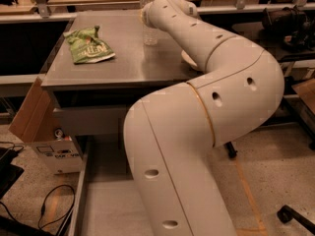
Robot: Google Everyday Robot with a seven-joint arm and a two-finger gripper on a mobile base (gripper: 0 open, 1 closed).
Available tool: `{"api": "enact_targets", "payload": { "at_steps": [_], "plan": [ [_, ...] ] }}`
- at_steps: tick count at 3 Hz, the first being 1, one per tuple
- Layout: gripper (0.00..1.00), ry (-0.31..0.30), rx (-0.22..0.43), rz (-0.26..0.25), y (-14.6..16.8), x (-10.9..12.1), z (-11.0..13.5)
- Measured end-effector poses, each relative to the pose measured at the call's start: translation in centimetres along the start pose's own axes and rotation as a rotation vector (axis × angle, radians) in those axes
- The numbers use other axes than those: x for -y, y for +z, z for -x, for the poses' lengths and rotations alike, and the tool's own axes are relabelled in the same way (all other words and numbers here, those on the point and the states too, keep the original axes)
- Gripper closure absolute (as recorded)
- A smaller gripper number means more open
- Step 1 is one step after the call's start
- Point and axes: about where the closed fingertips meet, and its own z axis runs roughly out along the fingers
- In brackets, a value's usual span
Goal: Pick water bottle from middle drawer and place on counter
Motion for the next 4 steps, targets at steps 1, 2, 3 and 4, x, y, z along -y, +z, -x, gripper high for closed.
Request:
{"api": "enact_targets", "payload": {
  "at_steps": [1, 2, 3, 4],
  "plan": [
    [0.52, 0.0, 0.0, 0.0, 0.0, 0.0, 0.0],
    [0.29, 0.0, 0.0, 0.0, 0.0, 0.0, -0.01],
    [0.06, 0.0, -0.002, 0.001, 0.1, -0.09, -0.14],
    [0.0, 0.0, -0.003, 0.002, 0.17, -0.17, -0.22]
  ]
}}
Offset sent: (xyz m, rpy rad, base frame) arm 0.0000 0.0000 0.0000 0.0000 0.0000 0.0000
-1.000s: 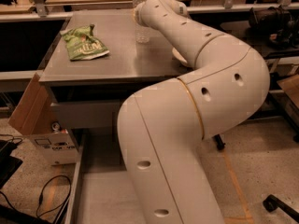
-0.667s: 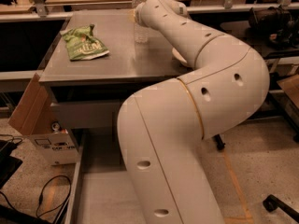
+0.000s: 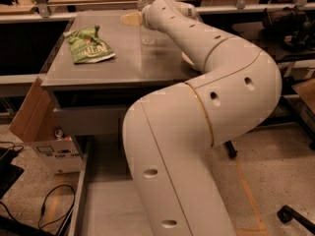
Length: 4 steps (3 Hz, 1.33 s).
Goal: Pick water bottle from middle drawer and place on counter
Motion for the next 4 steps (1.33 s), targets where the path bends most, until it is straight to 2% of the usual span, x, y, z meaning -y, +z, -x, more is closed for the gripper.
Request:
{"api": "enact_targets", "payload": {
  "at_steps": [2, 3, 4],
  "plan": [
    [0.0, 0.001, -0.022, 0.016, -1.2, 0.4, 0.7],
    [0.0, 0.005, -0.076, 0.052, -6.4, 2.2, 2.2],
    [0.0, 0.008, -0.082, 0.085, -13.6, 4.4, 4.4]
  ]
}}
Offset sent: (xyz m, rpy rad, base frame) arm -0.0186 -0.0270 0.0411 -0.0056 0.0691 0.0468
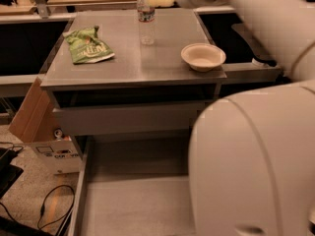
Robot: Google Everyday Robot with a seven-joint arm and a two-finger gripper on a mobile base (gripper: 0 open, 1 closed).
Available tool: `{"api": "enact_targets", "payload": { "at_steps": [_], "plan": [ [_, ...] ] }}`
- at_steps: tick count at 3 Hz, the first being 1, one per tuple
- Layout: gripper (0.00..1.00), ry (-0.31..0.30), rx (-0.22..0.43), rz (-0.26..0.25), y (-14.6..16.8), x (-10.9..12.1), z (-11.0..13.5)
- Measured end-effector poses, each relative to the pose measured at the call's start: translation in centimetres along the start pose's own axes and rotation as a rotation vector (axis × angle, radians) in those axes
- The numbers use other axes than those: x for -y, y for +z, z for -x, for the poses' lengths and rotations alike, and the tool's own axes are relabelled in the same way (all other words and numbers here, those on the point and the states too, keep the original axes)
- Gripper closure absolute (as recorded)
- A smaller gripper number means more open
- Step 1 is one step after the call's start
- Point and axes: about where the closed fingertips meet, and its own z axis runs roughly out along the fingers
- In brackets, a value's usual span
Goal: Pick water bottle from middle drawer and place on counter
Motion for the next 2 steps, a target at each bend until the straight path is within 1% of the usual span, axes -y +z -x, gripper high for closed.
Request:
{"api": "enact_targets", "payload": {
  "at_steps": [1, 2],
  "plan": [
    [0.0, -0.003, 0.023, 0.053, -9.9, 1.3, 0.8],
    [0.0, 0.004, 0.068, 0.079, -17.8, 2.0, 0.3]
  ]
}}
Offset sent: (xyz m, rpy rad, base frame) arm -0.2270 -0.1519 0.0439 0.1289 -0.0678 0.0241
